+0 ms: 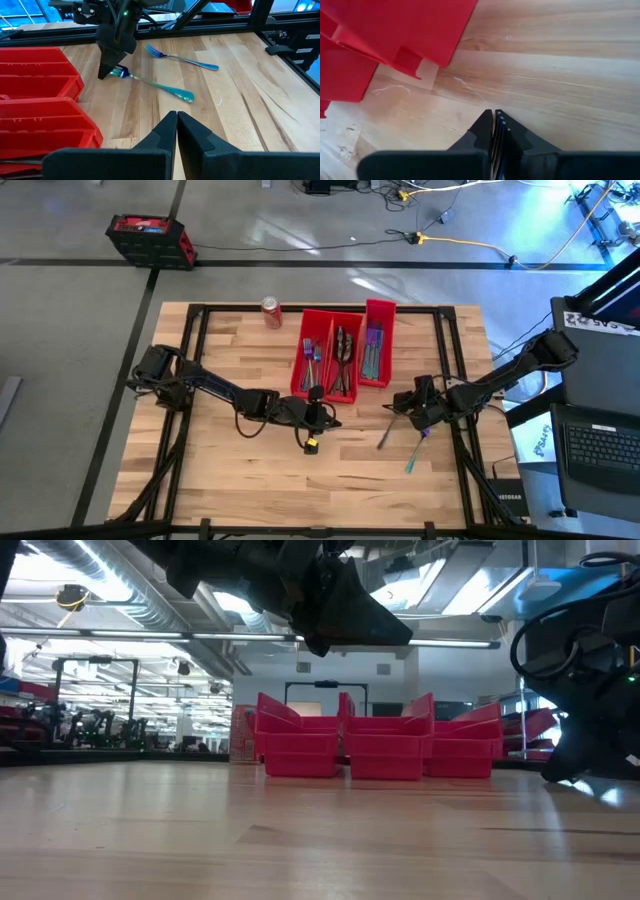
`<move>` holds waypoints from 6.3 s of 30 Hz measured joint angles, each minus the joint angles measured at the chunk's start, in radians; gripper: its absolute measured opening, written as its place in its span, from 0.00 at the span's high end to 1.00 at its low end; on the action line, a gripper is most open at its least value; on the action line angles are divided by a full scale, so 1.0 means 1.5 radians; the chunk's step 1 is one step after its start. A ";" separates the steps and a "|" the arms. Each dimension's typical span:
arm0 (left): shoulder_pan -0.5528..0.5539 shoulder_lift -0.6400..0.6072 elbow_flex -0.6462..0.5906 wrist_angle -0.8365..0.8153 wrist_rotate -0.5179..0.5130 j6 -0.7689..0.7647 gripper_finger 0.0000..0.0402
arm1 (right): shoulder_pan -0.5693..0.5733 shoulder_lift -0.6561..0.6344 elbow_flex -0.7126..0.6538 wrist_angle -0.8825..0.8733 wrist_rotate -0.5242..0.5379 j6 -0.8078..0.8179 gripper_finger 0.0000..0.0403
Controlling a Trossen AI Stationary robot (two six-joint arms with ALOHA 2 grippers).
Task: Sort silverware
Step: Put the purple fork into the left red bin
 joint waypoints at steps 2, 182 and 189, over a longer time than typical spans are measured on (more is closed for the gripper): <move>0.000 0.000 0.000 0.000 0.000 0.000 1.00 | 0.000 0.000 0.000 0.006 -0.003 -0.001 1.00; -0.018 0.103 -0.008 0.000 -0.038 -0.443 0.85 | -0.100 0.219 0.279 -0.072 -0.245 -0.684 1.00; -0.018 0.103 -0.008 0.000 -0.038 -0.436 0.85 | -0.100 0.219 0.279 -0.072 -0.263 -0.664 1.00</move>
